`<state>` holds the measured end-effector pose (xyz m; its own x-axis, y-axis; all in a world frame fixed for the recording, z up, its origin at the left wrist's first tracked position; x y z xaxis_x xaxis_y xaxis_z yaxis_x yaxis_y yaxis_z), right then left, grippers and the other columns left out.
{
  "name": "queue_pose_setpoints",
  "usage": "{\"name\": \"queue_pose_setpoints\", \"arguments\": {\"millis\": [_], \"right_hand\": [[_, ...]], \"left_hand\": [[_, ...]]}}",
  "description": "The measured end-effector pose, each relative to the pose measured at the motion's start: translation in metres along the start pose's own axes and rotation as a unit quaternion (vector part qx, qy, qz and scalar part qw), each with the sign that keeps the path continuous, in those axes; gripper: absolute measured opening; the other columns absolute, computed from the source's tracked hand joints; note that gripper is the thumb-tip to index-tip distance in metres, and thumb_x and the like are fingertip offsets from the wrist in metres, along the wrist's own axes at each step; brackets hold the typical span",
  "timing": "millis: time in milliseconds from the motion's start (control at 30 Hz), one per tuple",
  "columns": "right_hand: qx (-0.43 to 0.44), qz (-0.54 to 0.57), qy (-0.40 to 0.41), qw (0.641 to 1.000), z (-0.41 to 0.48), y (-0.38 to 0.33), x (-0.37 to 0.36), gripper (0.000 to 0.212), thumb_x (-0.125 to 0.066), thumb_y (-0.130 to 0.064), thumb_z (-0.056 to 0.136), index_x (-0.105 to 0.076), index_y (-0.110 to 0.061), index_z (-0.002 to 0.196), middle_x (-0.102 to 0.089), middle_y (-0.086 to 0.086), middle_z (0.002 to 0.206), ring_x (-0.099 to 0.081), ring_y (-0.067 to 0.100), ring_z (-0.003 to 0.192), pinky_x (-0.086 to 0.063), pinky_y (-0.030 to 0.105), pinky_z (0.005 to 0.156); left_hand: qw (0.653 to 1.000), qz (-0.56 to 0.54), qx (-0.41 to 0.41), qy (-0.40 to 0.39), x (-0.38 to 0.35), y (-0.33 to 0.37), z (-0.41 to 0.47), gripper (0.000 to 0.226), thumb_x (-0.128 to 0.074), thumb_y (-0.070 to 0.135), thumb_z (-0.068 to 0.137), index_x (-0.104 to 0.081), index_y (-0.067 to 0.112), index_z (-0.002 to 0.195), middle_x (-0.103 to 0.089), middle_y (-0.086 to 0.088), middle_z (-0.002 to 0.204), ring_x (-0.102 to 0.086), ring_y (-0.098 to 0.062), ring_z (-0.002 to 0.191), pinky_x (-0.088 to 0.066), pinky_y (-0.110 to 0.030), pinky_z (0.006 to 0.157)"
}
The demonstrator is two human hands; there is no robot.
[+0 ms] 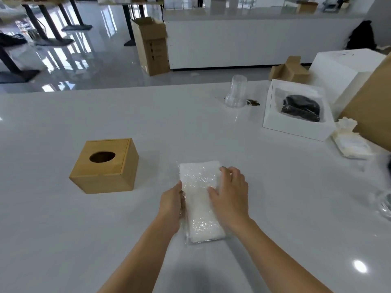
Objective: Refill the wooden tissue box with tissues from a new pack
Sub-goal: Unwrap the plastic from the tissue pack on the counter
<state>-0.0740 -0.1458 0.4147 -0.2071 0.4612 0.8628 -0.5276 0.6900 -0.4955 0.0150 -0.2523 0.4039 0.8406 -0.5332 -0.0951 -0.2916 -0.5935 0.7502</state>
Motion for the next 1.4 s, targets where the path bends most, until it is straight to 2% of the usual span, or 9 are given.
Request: {"name": "queue_pose_setpoints", "arguments": {"millis": [133, 233, 333, 433, 567, 667, 867, 1233, 1400], "right_hand": [[0.008, -0.017, -0.116, 0.993, -0.005, -0.023, -0.007, 0.058, -0.04, -0.066, 0.079, -0.048, -0.015, 0.106, -0.052, 0.001, 0.113, -0.046, 0.023, 0.111, -0.033, 0.032, 0.094], [-0.01, 0.011, -0.148, 0.989, -0.007, -0.034, -0.011, 0.074, -0.034, -0.078, 0.067, -0.042, -0.017, 0.107, -0.046, 0.003, 0.116, -0.04, 0.025, 0.117, -0.029, 0.036, 0.102], [0.001, 0.029, -0.179, 0.983, -0.008, -0.035, -0.011, 0.087, -0.046, -0.073, 0.073, -0.023, -0.018, 0.137, -0.027, 0.008, 0.143, -0.017, 0.024, 0.137, -0.014, 0.039, 0.113], [0.006, 0.04, -0.196, 0.98, -0.006, -0.034, -0.01, 0.094, -0.053, -0.064, 0.076, -0.007, -0.02, 0.146, -0.014, 0.012, 0.152, -0.007, 0.025, 0.143, -0.01, 0.04, 0.116], [-0.021, 0.165, -0.191, 0.967, -0.001, -0.037, 0.002, 0.082, -0.063, -0.048, 0.08, -0.018, -0.021, 0.143, -0.027, 0.004, 0.146, -0.02, 0.021, 0.139, -0.021, 0.032, 0.11], [-0.079, 0.322, -0.193, 0.924, 0.002, -0.034, 0.013, 0.077, -0.069, -0.033, 0.079, -0.027, -0.024, 0.143, -0.038, -0.006, 0.14, -0.037, 0.011, 0.131, -0.031, 0.028, 0.105], [-0.194, 0.508, -0.085, 0.835, 0.008, -0.022, 0.03, 0.057, -0.057, -0.001, 0.081, -0.039, -0.029, 0.128, -0.055, -0.008, 0.111, -0.059, 0.015, 0.098, -0.051, 0.037, 0.084], [-0.26, 0.655, -0.067, 0.707, 0.01, 0.039, 0.043, 0.054, -0.049, -0.005, 0.057, -0.055, -0.01, 0.111, -0.062, 0.014, 0.098, -0.061, 0.031, 0.083, -0.052, 0.037, 0.065], [-0.278, 0.601, -0.113, 0.741, 0.011, 0.071, 0.042, 0.042, -0.054, -0.002, 0.067, -0.057, -0.003, 0.109, -0.063, 0.017, 0.095, -0.066, 0.027, 0.074, -0.053, 0.032, 0.063]], "left_hand": [[0.997, -0.074, 0.015, -0.023, 0.002, 0.0, -0.001, 0.033, -0.047, 0.018, 0.093, -0.054, 0.01, 0.062, -0.053, 0.002, 0.044, -0.046, -0.009, 0.037, -0.035, -0.016, 0.038], [0.995, -0.082, 0.029, -0.042, 0.006, 0.001, 0.001, 0.021, -0.044, 0.005, 0.089, -0.063, 0.0, 0.081, -0.059, -0.015, 0.08, -0.056, -0.024, 0.07, -0.044, -0.027, 0.063], [0.992, -0.093, 0.03, -0.08, 0.009, 0.006, 0.001, 0.029, -0.037, 0.001, 0.092, -0.063, -0.006, 0.101, -0.065, -0.02, 0.094, -0.063, -0.028, 0.082, -0.05, -0.031, 0.078], [0.992, -0.083, 0.016, -0.099, 0.011, 0.011, 0.0, 0.027, -0.035, 0.004, 0.097, -0.061, -0.004, 0.101, -0.07, -0.011, 0.078, -0.066, -0.017, 0.06, -0.055, -0.025, 0.057], [0.994, -0.057, 0.001, -0.096, 0.014, 0.023, -0.002, 0.028, -0.035, 0.007, 0.099, -0.06, -0.002, 0.105, -0.067, -0.013, 0.09, -0.064, -0.018, 0.062, -0.054, -0.029, 0.064], [0.993, -0.058, -0.006, -0.101, 0.017, 0.032, -0.004, 0.028, -0.032, 0.008, 0.1, -0.059, 0.001, 0.095, -0.067, -0.008, 0.079, -0.067, -0.014, 0.056, -0.054, -0.025, 0.052], [0.995, -0.053, -0.041, -0.073, 0.024, 0.041, -0.011, 0.013, -0.041, 0.001, 0.096, -0.051, 0.002, 0.104, -0.068, -0.016, 0.092, -0.069, -0.025, 0.076, -0.056, -0.038, 0.074], [0.979, 0.094, -0.167, -0.071, 0.031, 0.052, -0.004, 0.027, -0.052, 0.003, 0.089, -0.057, 0.015, 0.112, -0.059, -0.005, 0.107, -0.058, -0.021, 0.098, -0.047, -0.034, 0.085], [0.972, 0.155, -0.145, -0.103, 0.024, 0.044, 0.004, 0.026, -0.056, 0.003, 0.087, -0.055, 0.014, 0.111, -0.059, -0.005, 0.105, -0.056, -0.017, 0.093, -0.046, -0.034, 0.086]]}}
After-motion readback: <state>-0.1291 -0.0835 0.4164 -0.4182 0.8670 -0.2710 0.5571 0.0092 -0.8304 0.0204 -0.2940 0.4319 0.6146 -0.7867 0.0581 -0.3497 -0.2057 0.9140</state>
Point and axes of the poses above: each hand's wrist, its own z-axis towards the middle knuckle, its own x-axis out of the back of the hand, y = z × x, the point moved 1 cm from there along z, towards the middle knuckle
